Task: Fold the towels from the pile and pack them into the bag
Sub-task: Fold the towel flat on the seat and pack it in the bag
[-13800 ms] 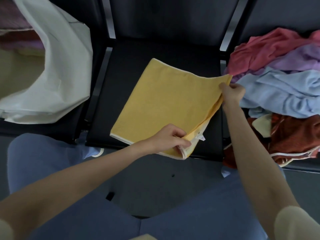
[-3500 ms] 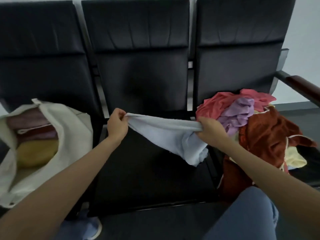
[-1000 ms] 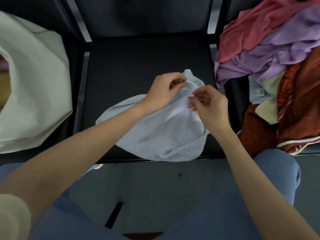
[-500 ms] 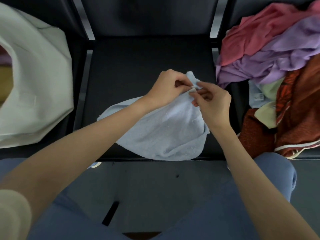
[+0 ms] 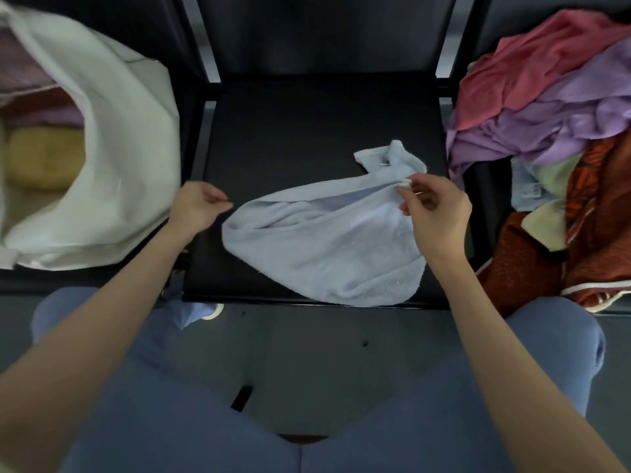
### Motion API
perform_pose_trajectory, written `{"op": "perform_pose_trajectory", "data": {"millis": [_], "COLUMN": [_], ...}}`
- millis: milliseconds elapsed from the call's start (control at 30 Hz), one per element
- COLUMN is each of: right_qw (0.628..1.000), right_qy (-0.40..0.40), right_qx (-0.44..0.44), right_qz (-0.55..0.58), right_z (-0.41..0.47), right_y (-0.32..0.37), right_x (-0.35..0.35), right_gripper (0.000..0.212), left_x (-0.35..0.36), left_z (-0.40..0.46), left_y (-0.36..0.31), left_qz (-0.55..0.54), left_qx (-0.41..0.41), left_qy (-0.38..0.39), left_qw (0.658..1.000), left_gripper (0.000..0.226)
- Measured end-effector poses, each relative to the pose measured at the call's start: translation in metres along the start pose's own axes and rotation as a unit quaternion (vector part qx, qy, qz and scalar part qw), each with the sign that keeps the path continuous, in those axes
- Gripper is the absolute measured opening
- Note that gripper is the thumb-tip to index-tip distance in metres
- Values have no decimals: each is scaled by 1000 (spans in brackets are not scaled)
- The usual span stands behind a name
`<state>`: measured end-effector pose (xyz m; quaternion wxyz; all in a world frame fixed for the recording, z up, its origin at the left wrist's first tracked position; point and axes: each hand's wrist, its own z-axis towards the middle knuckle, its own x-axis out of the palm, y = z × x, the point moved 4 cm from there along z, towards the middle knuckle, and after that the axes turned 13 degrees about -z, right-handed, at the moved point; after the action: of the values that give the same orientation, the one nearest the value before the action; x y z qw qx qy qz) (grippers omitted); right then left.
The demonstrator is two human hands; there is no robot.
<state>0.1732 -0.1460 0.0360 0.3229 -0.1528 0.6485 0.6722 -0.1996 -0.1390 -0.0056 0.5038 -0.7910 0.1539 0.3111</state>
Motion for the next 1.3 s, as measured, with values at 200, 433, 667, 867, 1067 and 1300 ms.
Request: {"op": "perform_pose_trajectory", "data": {"millis": [200, 433, 667, 867, 1067, 1300], "right_qw": [999, 1000, 993, 954, 943, 961], "right_qy": [-7, -15, -104, -278, -289, -236], "right_qx": [31, 13, -46, -85, -106, -124], "right_qz": [4, 8, -10, 75, 127, 78], "right_z": [-13, -29, -33, -47, -48, -33], "right_y": [-1, 10, 37, 92, 121, 135], "right_x": [-5, -26, -78, -126, -153, -170], "right_gripper": [19, 17, 18, 18, 17, 18], "left_x": [3, -1, -72, -137, -172, -198], "left_z": [-17, -47, -77, -123, -172, -161], "left_y": [33, 10, -41, -126, -176, -183], "left_qz": [-33, -146, -46, -86, -291, -364], "left_qx": [-85, -182, -48, 185, 258, 218], "left_qy": [-9, 108, -55, -275, -276, -228], "left_qw": [996, 966, 996, 940, 879, 876], "left_gripper": [18, 11, 18, 18, 20, 24]}}
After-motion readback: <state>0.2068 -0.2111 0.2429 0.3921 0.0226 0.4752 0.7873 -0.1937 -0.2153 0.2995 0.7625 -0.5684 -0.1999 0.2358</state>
